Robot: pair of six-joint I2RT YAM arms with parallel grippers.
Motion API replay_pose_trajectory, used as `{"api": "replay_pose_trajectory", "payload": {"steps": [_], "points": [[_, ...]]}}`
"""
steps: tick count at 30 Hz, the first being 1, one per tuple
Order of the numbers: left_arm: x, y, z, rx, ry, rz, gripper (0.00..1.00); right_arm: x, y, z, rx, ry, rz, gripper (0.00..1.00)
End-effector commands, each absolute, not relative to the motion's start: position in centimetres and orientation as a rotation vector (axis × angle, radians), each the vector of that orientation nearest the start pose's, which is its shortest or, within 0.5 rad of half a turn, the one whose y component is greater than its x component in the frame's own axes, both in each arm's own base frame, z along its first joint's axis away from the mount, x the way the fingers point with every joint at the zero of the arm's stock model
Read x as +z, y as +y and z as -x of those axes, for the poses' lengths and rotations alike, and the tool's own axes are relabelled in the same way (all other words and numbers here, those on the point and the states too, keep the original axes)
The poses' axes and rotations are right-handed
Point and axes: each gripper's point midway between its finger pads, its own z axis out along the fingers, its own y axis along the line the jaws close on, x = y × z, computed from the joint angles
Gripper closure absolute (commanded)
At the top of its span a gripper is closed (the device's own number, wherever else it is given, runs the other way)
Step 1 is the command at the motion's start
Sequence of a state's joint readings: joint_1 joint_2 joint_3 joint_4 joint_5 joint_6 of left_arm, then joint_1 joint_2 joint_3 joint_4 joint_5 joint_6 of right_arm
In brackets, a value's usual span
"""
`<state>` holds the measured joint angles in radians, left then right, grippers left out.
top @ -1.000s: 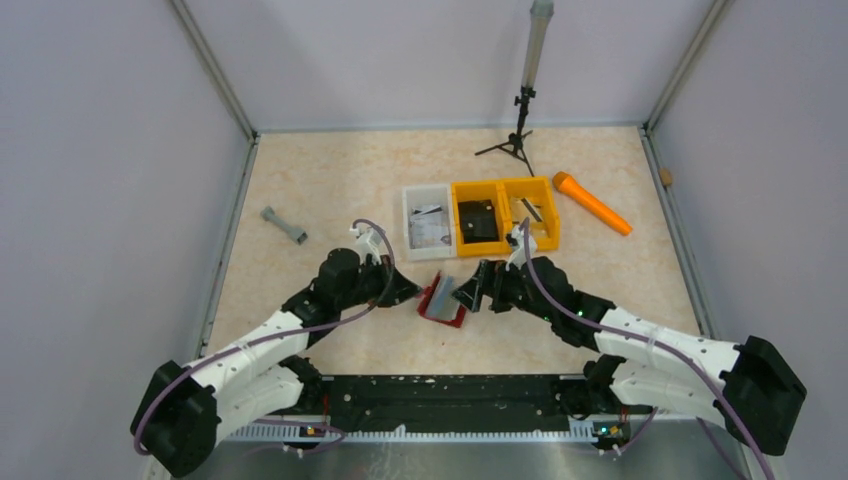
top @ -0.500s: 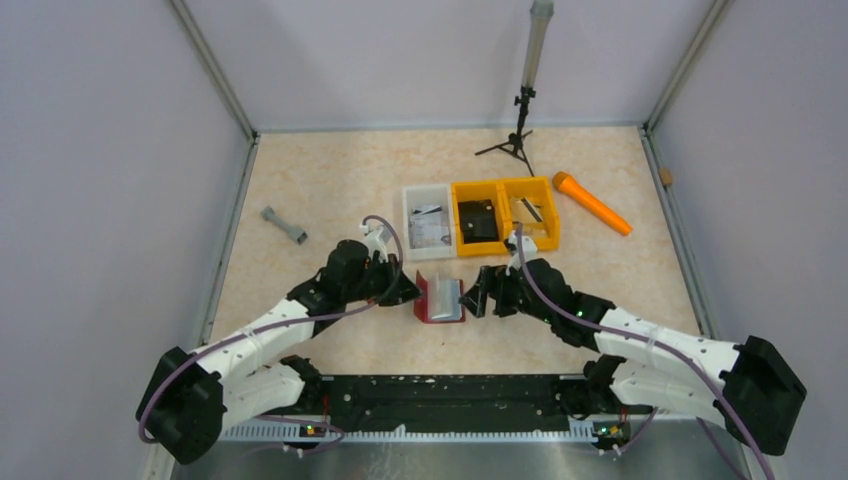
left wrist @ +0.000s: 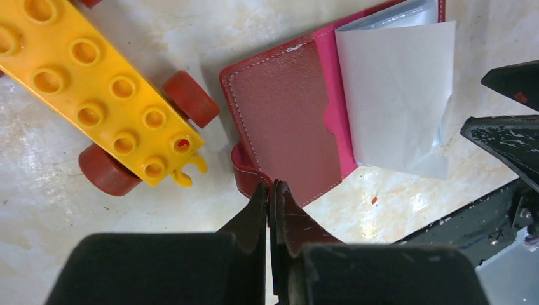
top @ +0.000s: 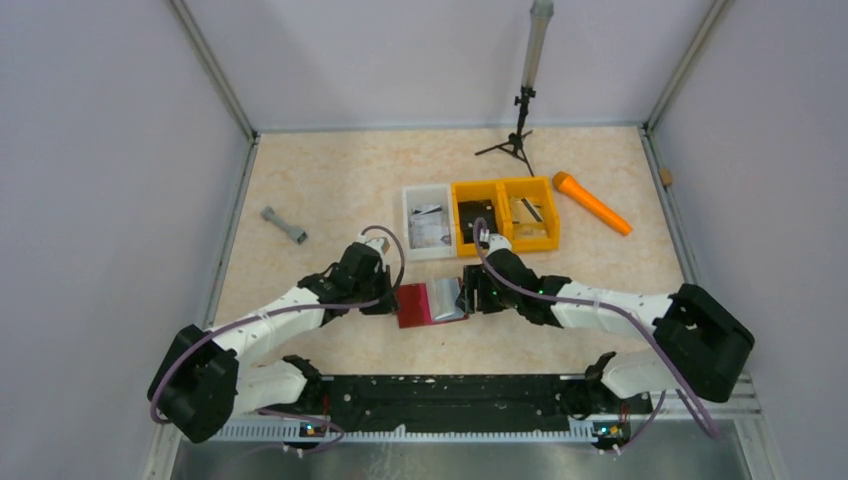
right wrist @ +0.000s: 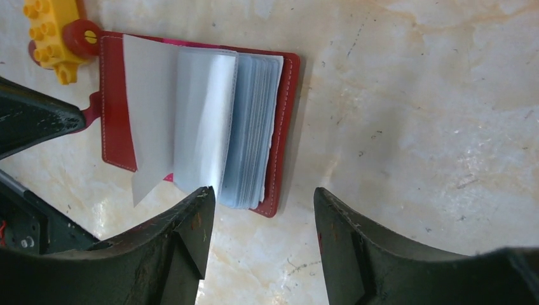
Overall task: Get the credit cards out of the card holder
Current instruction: Open the card holder at the center of the board.
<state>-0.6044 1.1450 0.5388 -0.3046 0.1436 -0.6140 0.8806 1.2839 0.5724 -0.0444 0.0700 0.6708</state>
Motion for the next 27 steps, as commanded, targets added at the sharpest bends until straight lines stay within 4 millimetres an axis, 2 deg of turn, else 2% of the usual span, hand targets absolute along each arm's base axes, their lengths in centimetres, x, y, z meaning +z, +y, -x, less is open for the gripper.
{"api": "replay_pose_trajectory", "payload": {"steps": [1,5,9,13,18,21,27], "points": [[5.7,-19.4,-20.3,-0.623,2.576,-0.089,1.00,5.9,27.9,-21.4,0.675,2.422,0.200,0.40],[5.7,-19.1,-20.3,-0.602,2.577,-0.099,1.00,4.9,26.7,-21.8,0.596,2.432,0.154,0.42],[6.1,-19.1,-20.3,-0.611,2.564,-0.104,1.00,4.6,26.2,-21.9,0.575,2.432,0.147,0.52],[6.4,-19.3,-20.3,-0.625,2.555,-0.109,1.00,4.3,26.8,-21.8,0.593,2.446,0.175,0.62],[6.1,-19.5,-20.2,-0.636,2.565,-0.114,1.00,3.6,27.9,-21.4,0.641,2.482,0.209,0.62],[5.8,-19.8,-20.0,-0.650,2.571,-0.118,1.00,3.3,28.2,-21.1,0.688,2.502,0.211,0.59],[5.0,-20.1,-19.6,-0.665,2.585,-0.118,1.00,3.7,28.9,-20.6,0.990,2.489,0.146,0.57]]}}
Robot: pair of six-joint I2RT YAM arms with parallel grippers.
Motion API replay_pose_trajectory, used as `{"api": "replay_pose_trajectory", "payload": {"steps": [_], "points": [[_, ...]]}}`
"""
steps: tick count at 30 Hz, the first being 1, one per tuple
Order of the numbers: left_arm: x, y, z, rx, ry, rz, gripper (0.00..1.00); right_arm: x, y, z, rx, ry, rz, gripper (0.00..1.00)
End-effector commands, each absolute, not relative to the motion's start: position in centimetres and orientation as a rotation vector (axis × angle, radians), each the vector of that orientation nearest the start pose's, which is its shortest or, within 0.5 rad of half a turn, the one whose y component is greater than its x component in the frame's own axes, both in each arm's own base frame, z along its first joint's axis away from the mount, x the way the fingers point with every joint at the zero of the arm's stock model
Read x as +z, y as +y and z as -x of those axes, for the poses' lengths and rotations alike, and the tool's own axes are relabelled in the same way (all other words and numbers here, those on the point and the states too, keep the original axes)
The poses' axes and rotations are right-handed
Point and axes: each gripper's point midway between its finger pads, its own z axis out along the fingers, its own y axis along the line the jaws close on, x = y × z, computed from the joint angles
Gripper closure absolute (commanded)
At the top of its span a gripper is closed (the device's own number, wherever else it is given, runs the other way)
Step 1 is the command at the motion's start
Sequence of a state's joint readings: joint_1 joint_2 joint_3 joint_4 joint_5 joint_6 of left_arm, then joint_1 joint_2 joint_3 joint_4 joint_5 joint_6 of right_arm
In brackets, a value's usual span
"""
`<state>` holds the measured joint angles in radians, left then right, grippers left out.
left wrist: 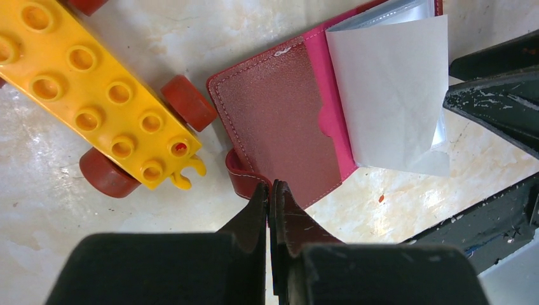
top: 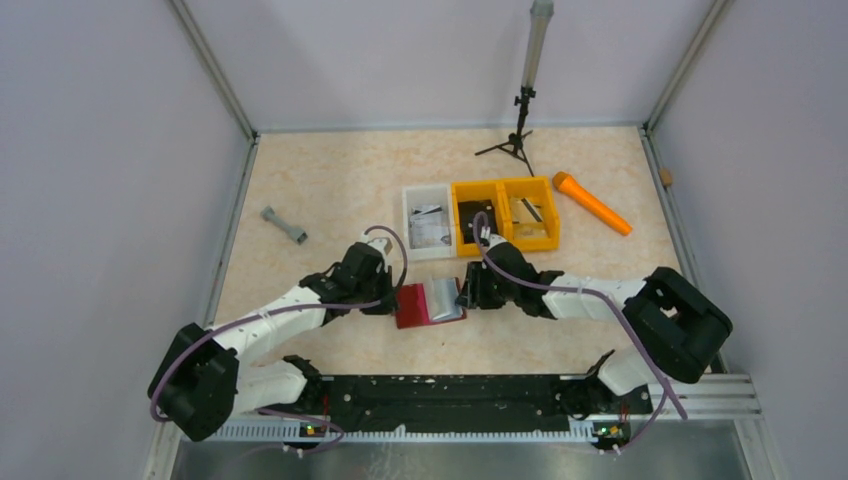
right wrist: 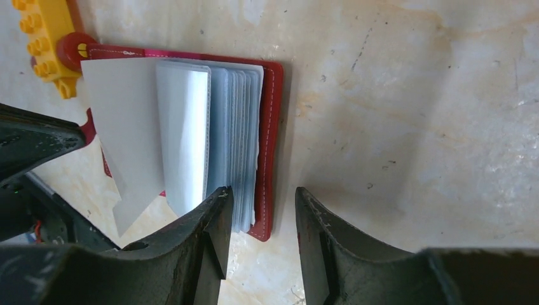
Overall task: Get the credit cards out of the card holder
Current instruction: Open the card holder at the center of the board.
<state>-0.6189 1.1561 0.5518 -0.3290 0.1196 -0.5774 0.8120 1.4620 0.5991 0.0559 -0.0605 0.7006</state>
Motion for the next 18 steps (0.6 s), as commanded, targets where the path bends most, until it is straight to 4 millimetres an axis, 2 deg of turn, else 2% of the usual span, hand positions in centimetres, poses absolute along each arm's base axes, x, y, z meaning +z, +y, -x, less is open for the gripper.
{"api": "replay_pose_trajectory", "payload": {"steps": [1,6,13,18], "points": [[4.8,-20.1,-19.5,-0.667,2.590,-0.121,1.00,3.9,29.1,-20.5,1.042,2.481,0.138,0.57],[4.2,-20.6,-19.3,-0.690,2.602,-0.123,1.00,4.7,30.5,-19.8,1.201,2.462,0.156,0.58],[3.8,-21.1,-18.8,-0.714,2.607,-0.135,1.00,5.1,30.8,-19.9,1.211,2.453,0.173,0.60],[2.8,-21.5,-18.5,-0.740,2.620,-0.129,1.00,5.4,31.5,-19.7,1.257,2.456,0.205,0.57]]}}
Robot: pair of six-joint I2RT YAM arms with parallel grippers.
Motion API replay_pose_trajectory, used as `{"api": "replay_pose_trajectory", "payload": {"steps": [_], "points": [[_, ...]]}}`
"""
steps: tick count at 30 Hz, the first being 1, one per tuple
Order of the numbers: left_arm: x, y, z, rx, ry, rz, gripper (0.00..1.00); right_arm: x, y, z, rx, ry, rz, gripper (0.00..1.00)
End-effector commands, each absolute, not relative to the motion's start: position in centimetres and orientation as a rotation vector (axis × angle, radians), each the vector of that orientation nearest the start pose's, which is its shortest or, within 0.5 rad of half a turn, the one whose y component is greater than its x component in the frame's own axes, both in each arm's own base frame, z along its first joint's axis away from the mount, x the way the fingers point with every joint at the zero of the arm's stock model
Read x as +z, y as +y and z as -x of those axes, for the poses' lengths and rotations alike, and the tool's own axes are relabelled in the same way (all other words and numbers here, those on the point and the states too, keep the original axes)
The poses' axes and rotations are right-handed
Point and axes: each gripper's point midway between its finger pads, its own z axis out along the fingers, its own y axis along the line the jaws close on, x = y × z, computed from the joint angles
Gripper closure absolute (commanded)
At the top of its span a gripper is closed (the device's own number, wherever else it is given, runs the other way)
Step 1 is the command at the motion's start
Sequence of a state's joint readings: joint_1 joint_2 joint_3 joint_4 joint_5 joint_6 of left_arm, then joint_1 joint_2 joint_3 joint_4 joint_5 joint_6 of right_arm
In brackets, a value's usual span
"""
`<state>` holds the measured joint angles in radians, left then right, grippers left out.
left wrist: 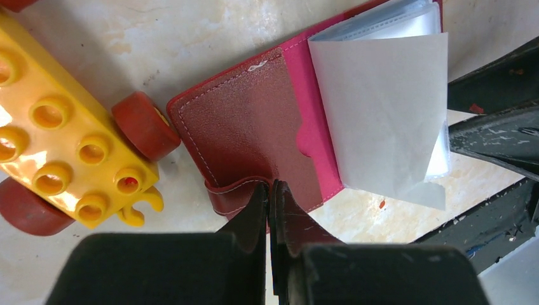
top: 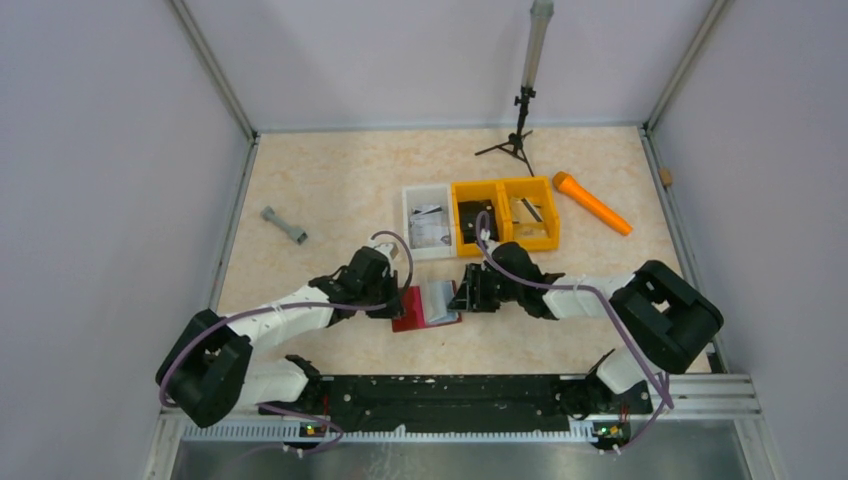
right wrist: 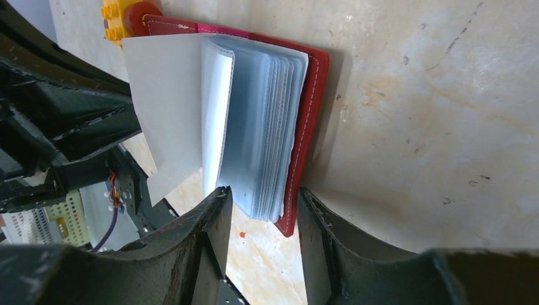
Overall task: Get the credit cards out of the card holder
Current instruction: Open the card holder at the center of the board, then remove the credit card from the card holder.
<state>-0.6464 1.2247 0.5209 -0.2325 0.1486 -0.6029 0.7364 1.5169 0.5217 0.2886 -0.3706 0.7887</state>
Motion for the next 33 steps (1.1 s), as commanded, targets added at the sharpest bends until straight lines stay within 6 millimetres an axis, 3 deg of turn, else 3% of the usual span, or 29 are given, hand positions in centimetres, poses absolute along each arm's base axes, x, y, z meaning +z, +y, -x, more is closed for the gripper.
{"api": "replay_pose_trajectory", "payload": {"steps": [1,5,12,18,20,23,28,33], "points": [[2.7,-21.6,-18.4,-0.747,2.623,-0.131,1.00,5.4,31.6,-19.7,1.266,2.458,0.210,0.57],[2.0,-21.8,-18.0,-0.753,2.641,-0.136,1.00,6.0,32.2,-19.4,1.338,2.433,0.215,0.62],[1.9,-22.0,-17.8,-0.760,2.640,-0.144,1.00,7.6,32.9,-19.4,1.425,2.367,0.211,0.79],[3.1,-22.1,-18.0,-0.764,2.619,-0.149,1.00,7.3,32.1,-19.9,1.301,2.414,0.228,0.95],[4.1,-21.9,-18.1,-0.758,2.599,-0.147,1.00,7.6,31.5,-20.0,1.227,2.430,0.250,0.95],[5.9,-21.9,-18.1,-0.774,2.562,-0.149,0.87,9.2,30.5,-20.8,1.058,2.420,0.287,0.95],[8.8,-22.4,-17.6,-0.845,2.504,-0.168,0.54,9.9,27.8,-21.2,0.753,2.463,0.339,0.96],[11.6,-24.7,-17.0,-0.975,2.418,-0.193,0.41,10.0,26.6,-20.8,0.561,2.490,0.382,0.96]]}}
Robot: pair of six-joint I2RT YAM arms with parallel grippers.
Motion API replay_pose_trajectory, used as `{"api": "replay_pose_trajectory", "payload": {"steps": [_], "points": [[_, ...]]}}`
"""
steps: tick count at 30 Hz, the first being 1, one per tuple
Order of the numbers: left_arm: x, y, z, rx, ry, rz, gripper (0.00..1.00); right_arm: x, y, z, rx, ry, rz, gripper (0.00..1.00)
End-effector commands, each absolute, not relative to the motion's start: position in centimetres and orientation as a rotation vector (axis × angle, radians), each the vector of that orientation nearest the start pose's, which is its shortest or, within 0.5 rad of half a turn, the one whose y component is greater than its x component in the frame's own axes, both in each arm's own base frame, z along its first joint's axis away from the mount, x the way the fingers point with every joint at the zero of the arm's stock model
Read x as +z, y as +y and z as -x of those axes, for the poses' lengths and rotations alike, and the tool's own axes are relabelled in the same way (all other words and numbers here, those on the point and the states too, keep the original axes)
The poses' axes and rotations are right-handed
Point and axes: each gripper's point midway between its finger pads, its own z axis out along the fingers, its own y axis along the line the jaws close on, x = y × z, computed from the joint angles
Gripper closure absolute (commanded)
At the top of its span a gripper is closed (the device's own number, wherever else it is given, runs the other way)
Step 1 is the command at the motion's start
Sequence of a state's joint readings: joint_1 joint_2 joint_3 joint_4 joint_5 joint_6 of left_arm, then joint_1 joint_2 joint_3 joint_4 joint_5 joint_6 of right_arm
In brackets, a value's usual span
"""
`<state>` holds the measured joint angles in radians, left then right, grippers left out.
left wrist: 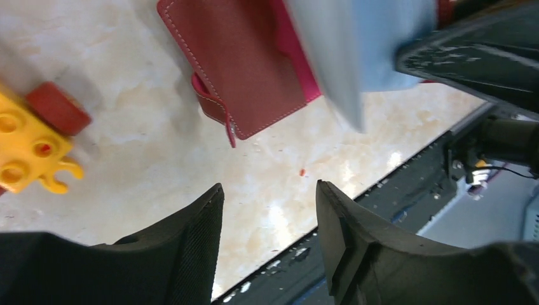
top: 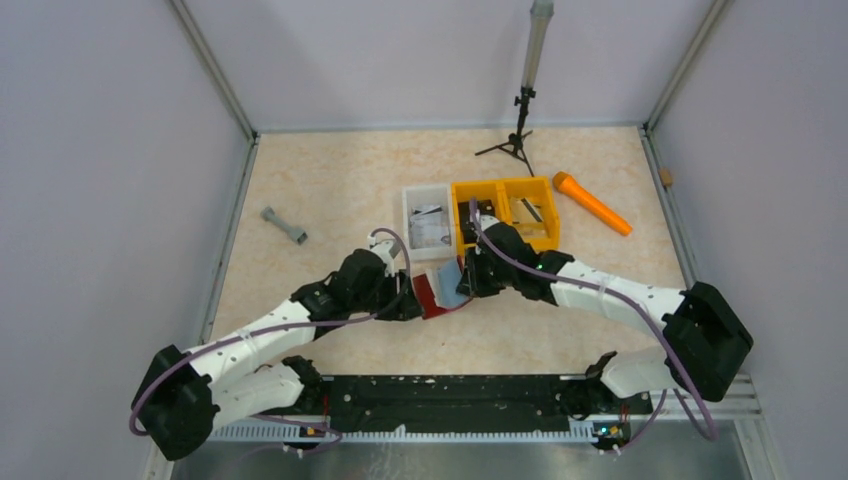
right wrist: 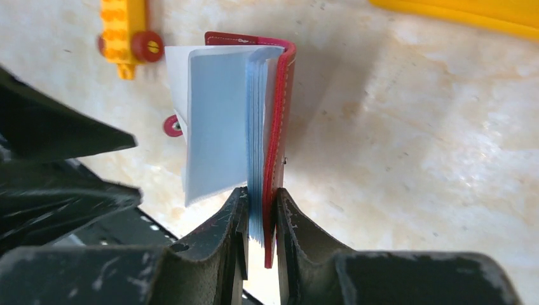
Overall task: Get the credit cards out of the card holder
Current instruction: Remove the credit card from the card holder.
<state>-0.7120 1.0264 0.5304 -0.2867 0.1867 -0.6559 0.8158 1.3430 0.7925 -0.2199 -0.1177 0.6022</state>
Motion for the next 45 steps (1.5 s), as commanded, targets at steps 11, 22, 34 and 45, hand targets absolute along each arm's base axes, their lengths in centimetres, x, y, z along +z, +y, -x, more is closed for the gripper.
{"api": "replay_pose_trajectory", "payload": {"steps": [11,22,34,45], "points": [[13.1,-29.9,-17.1,-1.140,2.350,-0.231,0.48,9.4,26.9,-19.9,0.512,2.505,0.394,0.96],[9.0,-31.8,-18.6,-1.119,2.421,-0.212,0.36,8.5,27.6,-17.8,0.737,2.487,0.277,0.92],[4.3,-29.6,-18.3,-0.920,2.579,-0.220,0.68,8.6,27.9,-16.6,0.875,2.479,0.267,0.65],[2.8,-28.6,-17.8,-0.847,2.635,-0.228,0.77,9.8,27.3,-16.9,1.046,2.412,0.212,0.62]]}}
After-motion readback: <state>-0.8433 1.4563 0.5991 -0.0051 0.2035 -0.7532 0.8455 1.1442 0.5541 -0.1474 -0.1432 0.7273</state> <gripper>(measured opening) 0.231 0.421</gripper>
